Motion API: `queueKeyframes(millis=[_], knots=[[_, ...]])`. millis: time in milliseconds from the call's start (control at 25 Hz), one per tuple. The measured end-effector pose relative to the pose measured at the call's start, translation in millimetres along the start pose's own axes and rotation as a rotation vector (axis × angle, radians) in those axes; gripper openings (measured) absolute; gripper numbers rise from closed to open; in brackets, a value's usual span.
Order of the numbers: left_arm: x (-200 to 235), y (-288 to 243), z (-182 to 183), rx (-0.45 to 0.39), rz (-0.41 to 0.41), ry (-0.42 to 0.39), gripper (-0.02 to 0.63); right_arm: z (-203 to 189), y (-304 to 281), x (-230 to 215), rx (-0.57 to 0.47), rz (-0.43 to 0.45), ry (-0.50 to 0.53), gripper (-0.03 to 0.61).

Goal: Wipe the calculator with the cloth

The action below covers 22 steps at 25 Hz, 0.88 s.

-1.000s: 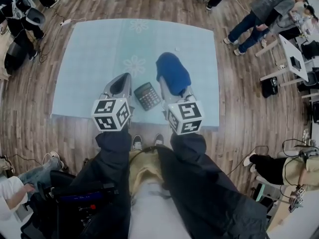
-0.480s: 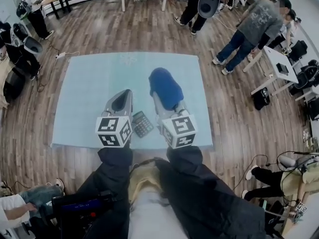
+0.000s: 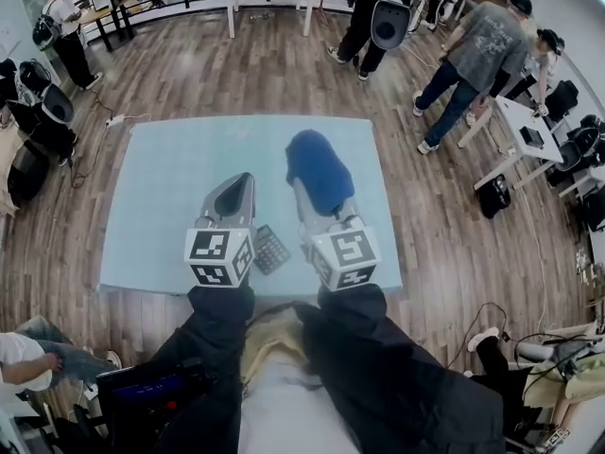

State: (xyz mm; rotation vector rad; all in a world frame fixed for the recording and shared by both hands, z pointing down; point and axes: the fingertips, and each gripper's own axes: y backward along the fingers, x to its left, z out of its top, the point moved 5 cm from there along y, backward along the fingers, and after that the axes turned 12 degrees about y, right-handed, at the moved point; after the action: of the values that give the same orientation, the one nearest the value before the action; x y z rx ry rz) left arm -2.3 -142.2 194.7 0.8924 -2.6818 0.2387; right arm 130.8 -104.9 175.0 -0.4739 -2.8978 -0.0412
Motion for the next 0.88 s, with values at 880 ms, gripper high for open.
queueKeyframes(millis=[880], knots=[[6.9,2.9,5.5,-0.022,0.029,-0.013,-0.002,11.9,2.3,-2.3,-0.033,-0.03,0.063,0.054]])
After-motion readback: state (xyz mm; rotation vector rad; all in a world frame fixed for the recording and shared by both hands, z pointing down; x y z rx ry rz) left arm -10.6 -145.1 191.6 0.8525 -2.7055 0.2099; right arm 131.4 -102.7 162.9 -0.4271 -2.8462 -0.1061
